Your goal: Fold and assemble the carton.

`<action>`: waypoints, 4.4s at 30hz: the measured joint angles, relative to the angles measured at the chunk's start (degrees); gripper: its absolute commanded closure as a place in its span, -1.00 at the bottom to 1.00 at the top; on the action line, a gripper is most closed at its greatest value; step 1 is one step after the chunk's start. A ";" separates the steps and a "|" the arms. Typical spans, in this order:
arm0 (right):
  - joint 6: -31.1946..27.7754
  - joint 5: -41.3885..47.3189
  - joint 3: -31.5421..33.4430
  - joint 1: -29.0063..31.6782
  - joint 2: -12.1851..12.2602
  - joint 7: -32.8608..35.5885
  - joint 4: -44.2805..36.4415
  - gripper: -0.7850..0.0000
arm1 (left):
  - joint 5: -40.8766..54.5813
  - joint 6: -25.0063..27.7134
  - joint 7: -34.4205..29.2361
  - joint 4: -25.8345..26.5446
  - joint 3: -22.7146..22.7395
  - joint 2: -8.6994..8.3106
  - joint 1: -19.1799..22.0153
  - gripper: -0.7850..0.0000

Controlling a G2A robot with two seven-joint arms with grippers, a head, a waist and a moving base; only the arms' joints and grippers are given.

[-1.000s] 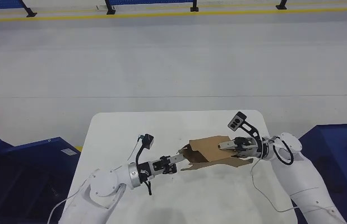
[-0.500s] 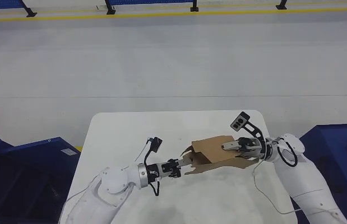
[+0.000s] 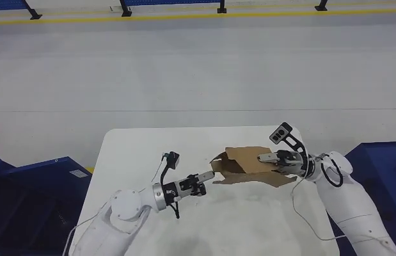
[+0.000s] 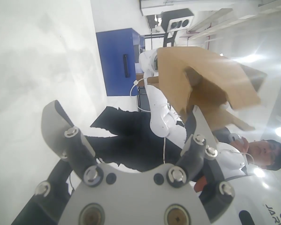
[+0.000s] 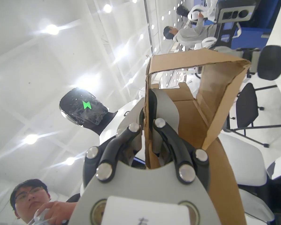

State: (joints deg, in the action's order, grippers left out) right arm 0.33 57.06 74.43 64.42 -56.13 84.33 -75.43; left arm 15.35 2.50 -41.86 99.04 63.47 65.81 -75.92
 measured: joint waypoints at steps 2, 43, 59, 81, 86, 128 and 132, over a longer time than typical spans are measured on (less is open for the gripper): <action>0.46 0.89 0.38 -0.06 -0.07 -0.99 0.62 1.00 | -0.69 2.29 2.46 0.80 2.88 -0.41 -1.69 -1.00; -0.75 -12.14 -3.49 0.86 -0.82 -10.54 -2.89 1.00 | -78.61 30.09 40.69 17.10 -0.52 0.66 -14.98 -1.00; -3.22 -11.98 -2.87 1.73 -0.84 -7.68 -4.40 1.00 | -74.63 28.08 34.06 14.19 -4.61 1.26 -10.81 -1.00; -5.31 -12.09 -3.77 1.37 -1.37 -6.53 -5.25 1.00 | -70.23 29.42 30.94 12.86 -5.55 1.13 -9.41 -1.00; -4.65 -13.02 -4.43 0.83 -1.49 -6.40 -5.08 1.00 | -68.37 31.38 29.68 13.16 -5.66 0.94 -9.36 -1.00; 4.53 4.51 -2.00 1.85 -1.85 3.68 -3.77 1.00 | -21.61 15.87 11.14 10.90 2.18 -1.90 -10.79 -1.00; 4.69 5.01 -1.76 2.10 -1.69 3.68 -4.09 1.00 | -23.90 13.37 10.91 9.54 1.15 -1.75 -9.50 -1.00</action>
State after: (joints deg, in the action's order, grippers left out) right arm 5.01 62.07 72.67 66.52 -57.81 88.00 -79.52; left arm -8.55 15.87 -30.95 108.59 64.62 64.06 -85.42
